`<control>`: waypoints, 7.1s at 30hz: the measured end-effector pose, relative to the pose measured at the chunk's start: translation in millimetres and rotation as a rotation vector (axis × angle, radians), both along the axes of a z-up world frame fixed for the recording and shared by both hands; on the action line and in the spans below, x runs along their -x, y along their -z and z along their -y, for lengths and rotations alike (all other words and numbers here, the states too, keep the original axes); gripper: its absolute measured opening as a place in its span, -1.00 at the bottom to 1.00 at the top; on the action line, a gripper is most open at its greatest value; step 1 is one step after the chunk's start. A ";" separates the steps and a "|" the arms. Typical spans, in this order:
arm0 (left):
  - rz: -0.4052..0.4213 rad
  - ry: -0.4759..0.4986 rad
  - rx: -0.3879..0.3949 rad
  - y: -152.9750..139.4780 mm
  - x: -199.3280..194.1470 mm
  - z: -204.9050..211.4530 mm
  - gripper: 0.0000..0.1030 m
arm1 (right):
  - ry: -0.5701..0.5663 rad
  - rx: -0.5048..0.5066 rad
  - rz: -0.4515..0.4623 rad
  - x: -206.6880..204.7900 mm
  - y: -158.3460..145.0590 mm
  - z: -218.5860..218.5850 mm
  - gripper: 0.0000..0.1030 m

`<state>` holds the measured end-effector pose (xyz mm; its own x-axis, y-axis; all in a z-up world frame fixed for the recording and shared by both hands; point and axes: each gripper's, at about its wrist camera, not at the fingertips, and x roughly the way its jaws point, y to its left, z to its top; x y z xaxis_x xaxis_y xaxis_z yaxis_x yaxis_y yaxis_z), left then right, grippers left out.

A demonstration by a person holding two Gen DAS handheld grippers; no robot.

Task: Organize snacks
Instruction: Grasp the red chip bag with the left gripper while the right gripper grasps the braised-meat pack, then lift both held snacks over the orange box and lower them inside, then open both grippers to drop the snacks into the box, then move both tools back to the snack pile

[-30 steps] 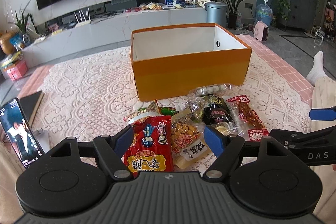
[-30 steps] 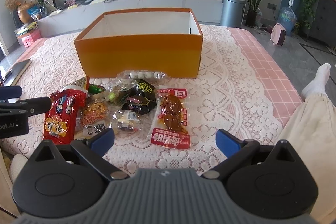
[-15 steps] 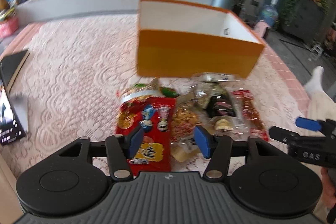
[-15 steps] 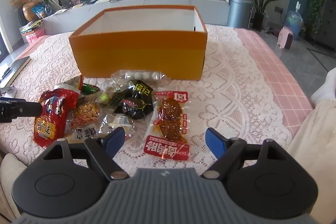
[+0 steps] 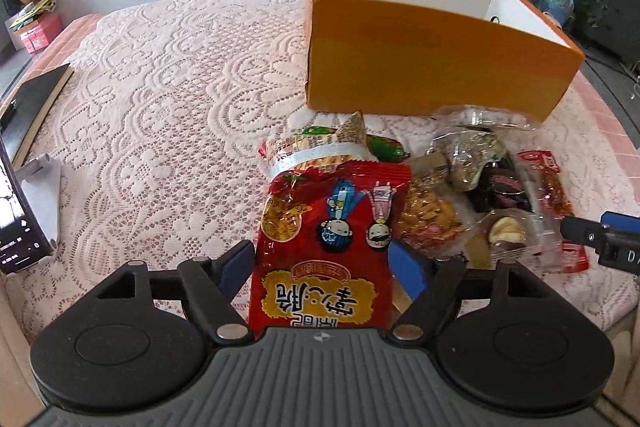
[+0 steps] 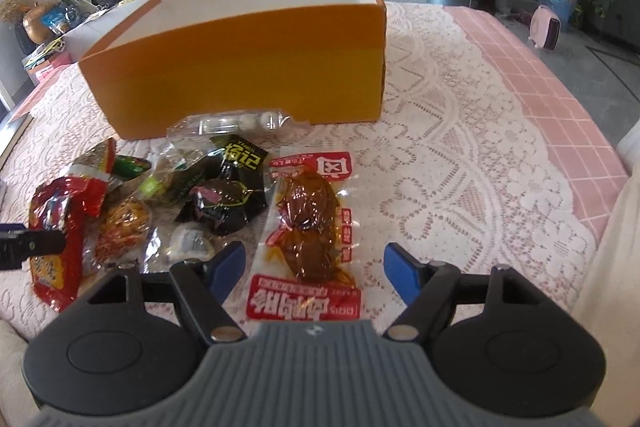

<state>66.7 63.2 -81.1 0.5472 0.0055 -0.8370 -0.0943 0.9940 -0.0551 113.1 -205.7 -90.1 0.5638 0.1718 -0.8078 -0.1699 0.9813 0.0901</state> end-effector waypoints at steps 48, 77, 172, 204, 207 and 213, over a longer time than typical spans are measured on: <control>0.133 0.087 0.053 -7.3 8.6 3.2 0.54 | -0.063 -0.025 0.088 4.4 7.4 1.8 -0.06; 0.156 0.145 0.053 -25.4 24.0 15.8 0.54 | -0.144 0.075 0.125 30.0 4.7 -6.8 -0.20; 0.132 0.101 -0.016 -80.0 -178.9 12.4 0.74 | -0.299 0.036 -0.085 -208.6 -89.6 -92.4 0.11; 0.229 0.167 0.081 -90.9 -28.4 22.8 0.74 | -0.177 -0.109 0.241 -25.7 -123.8 -19.2 0.63; 0.200 0.167 0.111 -76.5 -19.9 20.9 0.69 | -0.139 -0.128 0.232 -8.0 -110.7 -11.9 0.63; 0.154 0.193 0.127 -51.1 -6.9 20.0 0.69 | -0.055 -0.120 0.196 11.2 -78.3 -0.3 0.60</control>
